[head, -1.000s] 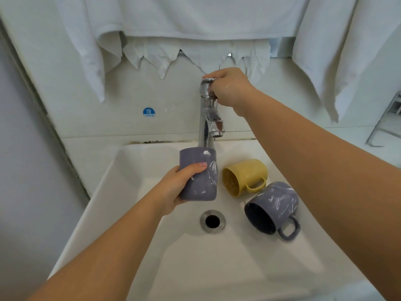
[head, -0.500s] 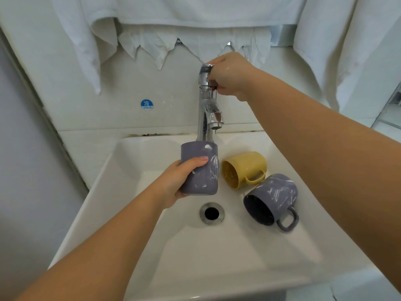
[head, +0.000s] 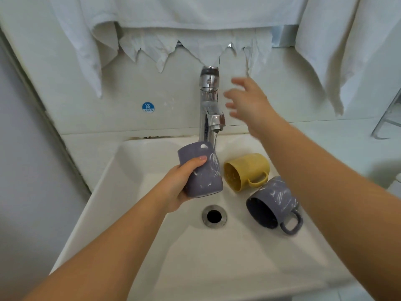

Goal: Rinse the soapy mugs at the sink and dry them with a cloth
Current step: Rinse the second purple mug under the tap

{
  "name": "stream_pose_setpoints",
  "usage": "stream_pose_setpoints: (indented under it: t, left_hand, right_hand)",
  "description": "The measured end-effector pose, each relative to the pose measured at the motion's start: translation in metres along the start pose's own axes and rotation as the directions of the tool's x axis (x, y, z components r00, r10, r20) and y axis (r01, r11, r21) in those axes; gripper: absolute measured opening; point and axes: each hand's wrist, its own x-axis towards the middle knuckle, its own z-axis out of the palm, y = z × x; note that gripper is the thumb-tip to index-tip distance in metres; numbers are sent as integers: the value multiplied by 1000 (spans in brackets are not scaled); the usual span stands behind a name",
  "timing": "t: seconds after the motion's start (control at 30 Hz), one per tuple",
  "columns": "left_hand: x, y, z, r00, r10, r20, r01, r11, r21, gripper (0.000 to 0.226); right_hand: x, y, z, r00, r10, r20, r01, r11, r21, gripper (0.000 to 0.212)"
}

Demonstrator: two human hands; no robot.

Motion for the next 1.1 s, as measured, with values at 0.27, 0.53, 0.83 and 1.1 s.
stream_pose_setpoints:
  t: [0.27, 0.53, 0.83, 1.1]
  left_hand:
    - [4, 8, 26, 999, -21, -28, 18, 996, -90, 37]
    - [13, -1, 23, 1000, 5, -29, -4, 1000, 18, 35]
    - [15, -6, 19, 994, 107, 3, -105, 971, 214, 36]
    - [18, -8, 16, 993, 115, -22, -106, 963, 247, 41]
  right_hand:
    - [-42, 82, 17, 908, 288, 305, -313, 949, 35, 50]
    - [-41, 90, 27, 942, 258, 215, -273, 961, 40, 42]
    - [-34, 92, 26, 916, 304, 263, -343, 932, 119, 49]
    - [-35, 101, 23, 925, 210, 318, -259, 958, 120, 50]
